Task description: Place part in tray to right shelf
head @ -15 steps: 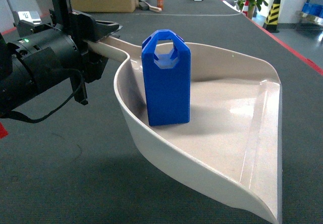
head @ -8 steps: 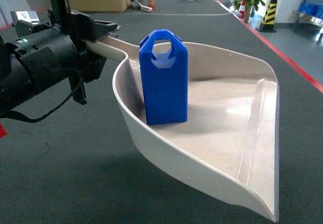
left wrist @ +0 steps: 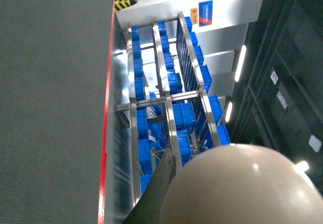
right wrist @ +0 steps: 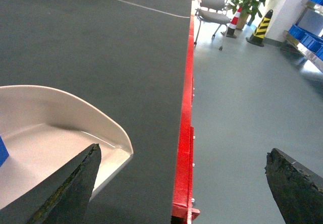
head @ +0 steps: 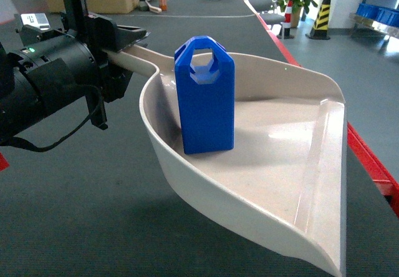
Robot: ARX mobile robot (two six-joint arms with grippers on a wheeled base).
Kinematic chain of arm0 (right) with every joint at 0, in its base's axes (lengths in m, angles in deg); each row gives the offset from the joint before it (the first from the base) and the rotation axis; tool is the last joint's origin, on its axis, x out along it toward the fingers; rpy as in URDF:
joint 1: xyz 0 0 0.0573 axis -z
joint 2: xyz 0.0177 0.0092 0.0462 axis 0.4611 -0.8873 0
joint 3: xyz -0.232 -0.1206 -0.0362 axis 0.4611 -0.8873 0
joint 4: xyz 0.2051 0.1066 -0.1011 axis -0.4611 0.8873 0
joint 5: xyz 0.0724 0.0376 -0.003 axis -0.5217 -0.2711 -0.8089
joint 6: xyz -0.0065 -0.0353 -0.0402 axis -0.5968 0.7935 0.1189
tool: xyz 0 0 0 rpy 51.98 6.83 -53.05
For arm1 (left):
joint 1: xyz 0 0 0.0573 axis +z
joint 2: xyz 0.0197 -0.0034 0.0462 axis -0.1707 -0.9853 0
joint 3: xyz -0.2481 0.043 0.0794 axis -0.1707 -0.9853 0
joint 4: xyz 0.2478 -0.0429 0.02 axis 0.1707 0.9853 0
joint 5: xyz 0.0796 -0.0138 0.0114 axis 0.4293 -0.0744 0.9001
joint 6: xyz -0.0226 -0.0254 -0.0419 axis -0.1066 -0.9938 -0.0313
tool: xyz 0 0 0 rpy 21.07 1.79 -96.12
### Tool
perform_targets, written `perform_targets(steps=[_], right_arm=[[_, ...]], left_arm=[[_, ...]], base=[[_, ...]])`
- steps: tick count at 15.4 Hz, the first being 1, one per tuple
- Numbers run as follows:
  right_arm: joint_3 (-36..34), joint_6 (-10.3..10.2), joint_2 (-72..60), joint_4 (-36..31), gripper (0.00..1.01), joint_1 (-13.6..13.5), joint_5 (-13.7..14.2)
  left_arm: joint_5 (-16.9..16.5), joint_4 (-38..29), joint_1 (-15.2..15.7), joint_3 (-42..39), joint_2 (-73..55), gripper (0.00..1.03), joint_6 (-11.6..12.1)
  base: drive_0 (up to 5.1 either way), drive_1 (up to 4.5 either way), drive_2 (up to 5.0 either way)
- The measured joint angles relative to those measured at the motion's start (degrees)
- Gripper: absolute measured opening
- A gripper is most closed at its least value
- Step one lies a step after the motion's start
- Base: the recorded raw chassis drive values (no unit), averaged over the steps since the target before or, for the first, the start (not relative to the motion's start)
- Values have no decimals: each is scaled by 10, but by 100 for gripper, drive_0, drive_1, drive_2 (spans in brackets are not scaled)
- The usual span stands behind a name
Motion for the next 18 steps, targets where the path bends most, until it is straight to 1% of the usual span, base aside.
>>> perform_targets(steps=[15,18], right_arm=[[0,0,0,-1,98,0,1],[0,0,0,-2,98,0,0]], left_arm=[[0,0,0,0,0,12,0],[0,-1,-2,0,0,12,0]], base=[[481,-369,-78],[511,-234,-234]])
